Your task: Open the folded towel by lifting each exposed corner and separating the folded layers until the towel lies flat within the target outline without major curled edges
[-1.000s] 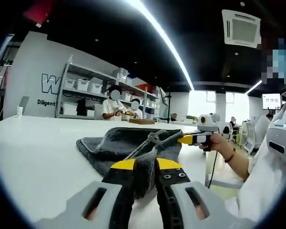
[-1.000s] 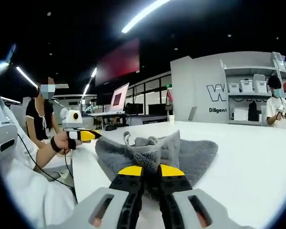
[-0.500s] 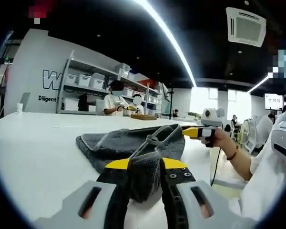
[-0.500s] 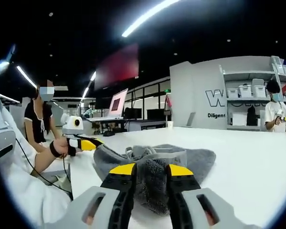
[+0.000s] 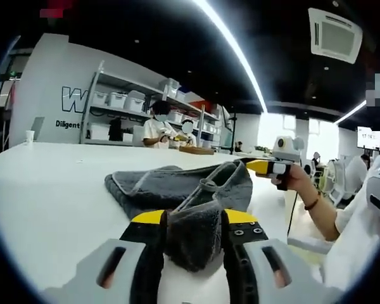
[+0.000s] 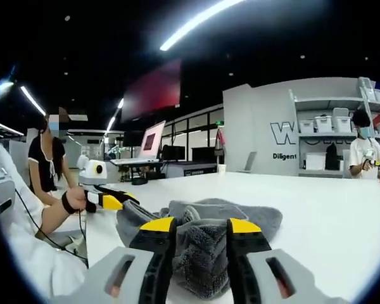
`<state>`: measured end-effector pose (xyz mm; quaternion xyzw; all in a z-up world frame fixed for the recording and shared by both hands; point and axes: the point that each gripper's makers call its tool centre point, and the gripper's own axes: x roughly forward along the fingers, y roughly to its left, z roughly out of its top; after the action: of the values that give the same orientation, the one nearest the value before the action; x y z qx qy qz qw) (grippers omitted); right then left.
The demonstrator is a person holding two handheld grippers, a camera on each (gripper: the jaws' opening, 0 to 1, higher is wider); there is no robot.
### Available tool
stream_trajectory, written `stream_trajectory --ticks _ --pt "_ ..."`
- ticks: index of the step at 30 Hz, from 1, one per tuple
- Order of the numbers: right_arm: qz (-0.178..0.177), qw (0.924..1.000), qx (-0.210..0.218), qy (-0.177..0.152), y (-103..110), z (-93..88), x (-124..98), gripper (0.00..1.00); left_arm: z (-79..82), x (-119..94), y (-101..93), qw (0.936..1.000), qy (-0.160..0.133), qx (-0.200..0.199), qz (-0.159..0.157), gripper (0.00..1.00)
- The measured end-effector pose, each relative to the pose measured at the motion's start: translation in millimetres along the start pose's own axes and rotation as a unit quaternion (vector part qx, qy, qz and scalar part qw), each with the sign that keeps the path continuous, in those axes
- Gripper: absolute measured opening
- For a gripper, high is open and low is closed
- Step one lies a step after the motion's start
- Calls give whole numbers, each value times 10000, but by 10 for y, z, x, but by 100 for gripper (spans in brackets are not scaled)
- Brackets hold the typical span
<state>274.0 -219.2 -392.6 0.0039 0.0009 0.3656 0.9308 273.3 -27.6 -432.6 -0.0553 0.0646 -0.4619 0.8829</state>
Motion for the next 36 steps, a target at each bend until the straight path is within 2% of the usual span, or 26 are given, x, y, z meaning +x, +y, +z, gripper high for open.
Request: stream_trajectory --ticks 3,10,16,31,36 --pt "-12 9999 -20 106 -29 -27 28 22 -23 33 -43 9998 67 -79 -178 31" --pt "-53 9999 24 99 -48 -38 19 16 -7 20 -43 9997 28 -71 -212 20" --pt "29 10000 39 56 27 -45 -31 7 8 -23 -60 9996 -9 -19 -271 16" --pt "233 9997 91 9 140 -59 -156 4 41 -108 -222 9985 -51 120 -522 13" --pt "274 9996 18 92 195 -115 -240 4 -1 -153 -312 9978 51 201 -633 13"
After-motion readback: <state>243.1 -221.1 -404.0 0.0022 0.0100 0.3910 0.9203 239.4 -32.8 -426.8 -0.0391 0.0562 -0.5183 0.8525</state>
